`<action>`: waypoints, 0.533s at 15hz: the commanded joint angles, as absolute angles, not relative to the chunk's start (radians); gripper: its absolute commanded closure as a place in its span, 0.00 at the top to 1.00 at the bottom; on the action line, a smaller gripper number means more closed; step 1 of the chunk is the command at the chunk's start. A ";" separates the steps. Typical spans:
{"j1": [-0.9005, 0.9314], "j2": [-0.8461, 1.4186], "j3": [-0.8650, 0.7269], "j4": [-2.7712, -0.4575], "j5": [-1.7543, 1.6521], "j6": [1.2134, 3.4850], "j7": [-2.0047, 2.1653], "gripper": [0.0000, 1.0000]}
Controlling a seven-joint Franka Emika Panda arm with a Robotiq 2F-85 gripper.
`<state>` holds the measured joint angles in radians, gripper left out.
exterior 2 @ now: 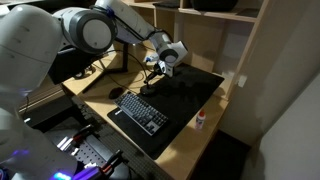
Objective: Move the black thing off the black mat
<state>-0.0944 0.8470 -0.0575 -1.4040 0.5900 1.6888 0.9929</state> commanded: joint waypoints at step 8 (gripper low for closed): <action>-0.188 0.926 -0.008 -1.182 0.737 1.206 0.949 0.04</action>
